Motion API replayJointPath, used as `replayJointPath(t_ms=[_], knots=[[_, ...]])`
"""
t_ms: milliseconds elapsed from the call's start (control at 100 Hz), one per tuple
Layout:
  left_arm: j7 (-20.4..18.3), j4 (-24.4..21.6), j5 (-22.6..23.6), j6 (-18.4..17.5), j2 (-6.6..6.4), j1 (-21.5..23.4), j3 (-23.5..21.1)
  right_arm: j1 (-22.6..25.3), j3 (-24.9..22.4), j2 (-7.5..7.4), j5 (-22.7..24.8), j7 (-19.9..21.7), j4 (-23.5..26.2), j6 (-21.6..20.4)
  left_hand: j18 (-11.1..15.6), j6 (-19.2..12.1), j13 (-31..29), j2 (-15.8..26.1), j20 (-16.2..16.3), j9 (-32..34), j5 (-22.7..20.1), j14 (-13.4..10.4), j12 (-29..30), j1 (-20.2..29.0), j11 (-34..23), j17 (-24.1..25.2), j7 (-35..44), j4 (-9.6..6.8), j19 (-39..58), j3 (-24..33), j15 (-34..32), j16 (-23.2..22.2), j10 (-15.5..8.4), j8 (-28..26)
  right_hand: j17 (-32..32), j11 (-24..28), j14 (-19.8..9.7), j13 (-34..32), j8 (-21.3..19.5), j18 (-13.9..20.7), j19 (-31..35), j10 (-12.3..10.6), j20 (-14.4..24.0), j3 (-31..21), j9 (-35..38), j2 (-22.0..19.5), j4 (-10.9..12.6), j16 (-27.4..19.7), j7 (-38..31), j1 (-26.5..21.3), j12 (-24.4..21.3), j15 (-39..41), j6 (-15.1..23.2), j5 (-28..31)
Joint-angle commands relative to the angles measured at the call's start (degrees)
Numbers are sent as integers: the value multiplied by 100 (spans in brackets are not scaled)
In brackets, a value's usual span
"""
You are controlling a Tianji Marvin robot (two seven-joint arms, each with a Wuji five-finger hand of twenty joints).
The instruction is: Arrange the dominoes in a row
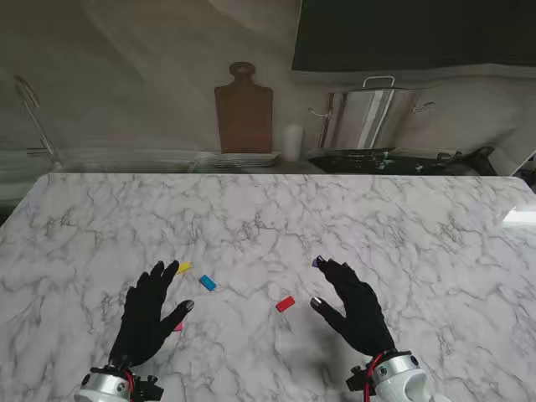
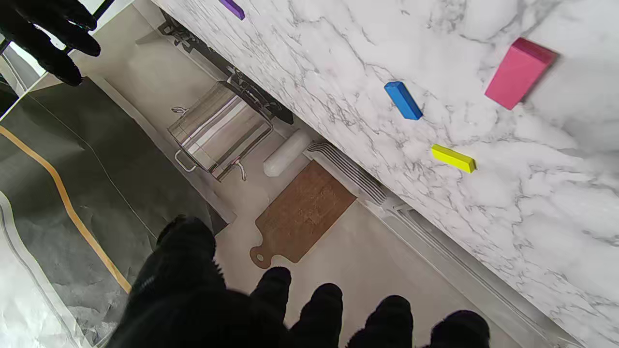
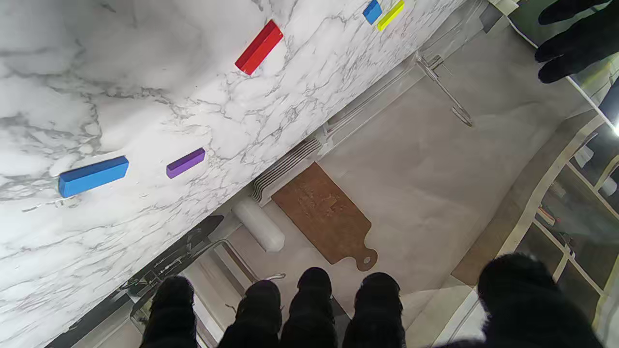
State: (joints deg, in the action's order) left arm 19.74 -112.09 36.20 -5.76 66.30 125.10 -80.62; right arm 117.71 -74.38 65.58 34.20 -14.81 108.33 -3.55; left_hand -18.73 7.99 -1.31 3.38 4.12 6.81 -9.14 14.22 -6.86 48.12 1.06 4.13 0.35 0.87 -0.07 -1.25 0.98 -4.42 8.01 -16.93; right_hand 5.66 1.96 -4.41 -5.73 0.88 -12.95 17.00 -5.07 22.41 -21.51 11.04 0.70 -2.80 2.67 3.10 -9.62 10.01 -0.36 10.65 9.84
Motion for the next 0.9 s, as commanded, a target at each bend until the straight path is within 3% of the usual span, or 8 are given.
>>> replayJointPath(t_ms=[0, 460, 510, 580, 630, 710, 890], knots=[[-87, -25, 5, -28, -1, 37, 30, 18, -6, 5, -15, 1, 14, 7, 107, -179, 123, 5, 76, -147, 20, -90, -60, 51, -11, 14, 38, -50, -61, -11, 8, -88, -94, -124, 86, -107, -253, 128, 18, 171, 33, -144, 111, 23, -215, 77, 72, 93, 48, -99, 51, -110, 127, 14], [-56, -27, 45, -47, -6, 32, 118, 96, -72, 21, 31, -68, 158, 152, 99, -157, 125, 24, 90, -151, 28, -80, -50, 46, -3, 15, 32, -51, -75, -5, 13, -92, -81, -132, 71, -12, -267, 120, -23, 178, 16, -128, 263, 65, -176, -20, 105, 165, 3, -382, 92, -95, 118, 19], [-53, -26, 46, -54, -6, 29, 119, 99, -76, 17, 47, -53, 168, 166, 99, -160, 124, 28, 90, -149, 28, -83, -50, 52, -4, 15, 32, -51, -75, -3, 13, -93, -83, -133, 72, 142, -265, 112, -90, 173, 227, -127, 492, 155, -172, -6, 125, 275, -66, -544, 149, -67, 95, 3], [-52, -26, 46, -68, -7, 23, 123, 86, -78, 9, 44, -7, 175, 170, 100, -158, 122, 29, 91, -138, 9, -80, -62, 64, -17, 15, 40, -52, -75, 0, 10, -97, -84, -138, -8, 448, -266, -146, -971, 155, 644, -154, 638, 149, -40, 131, 189, 411, -229, -926, 193, -7, 124, -65], [-61, -29, 36, -86, -8, 21, 128, 70, -71, -2, 56, 43, 185, 177, 108, -152, 119, 26, 93, -139, -6, -84, -76, 76, -24, 13, 49, -53, -74, 3, 6, -102, -84, -142, -53, 674, -275, -292, -2053, 131, 874, -167, 487, 12, 72, 271, 248, 435, -221, -1161, 178, 33, 117, -144], [-63, -36, 30, -110, -9, 20, 149, 6, -41, -39, 186, 165, 172, 218, 103, -149, 117, 21, 99, -133, -15, -72, -102, 99, -35, 12, 58, -54, -71, 7, -1, -116, -86, -148, -108, 917, -284, -443, -2752, 105, 1043, -169, 415, -197, 152, 478, 454, 450, -372, -1499, 211, 48, 119, -186], [-94, -55, 45, -130, -21, -19, 204, -281, 122, -121, 509, 431, 72, 376, 102, -141, 114, 6, 141, -104, -48, -48, -349, 126, -113, 14, 83, -56, -56, 2, -26, -218, -81, -168, -259, 1224, -283, -773, -3119, 61, 1307, -168, 357, -650, 454, 740, 972, 483, -887, -1937, 231, 173, 80, 85]])
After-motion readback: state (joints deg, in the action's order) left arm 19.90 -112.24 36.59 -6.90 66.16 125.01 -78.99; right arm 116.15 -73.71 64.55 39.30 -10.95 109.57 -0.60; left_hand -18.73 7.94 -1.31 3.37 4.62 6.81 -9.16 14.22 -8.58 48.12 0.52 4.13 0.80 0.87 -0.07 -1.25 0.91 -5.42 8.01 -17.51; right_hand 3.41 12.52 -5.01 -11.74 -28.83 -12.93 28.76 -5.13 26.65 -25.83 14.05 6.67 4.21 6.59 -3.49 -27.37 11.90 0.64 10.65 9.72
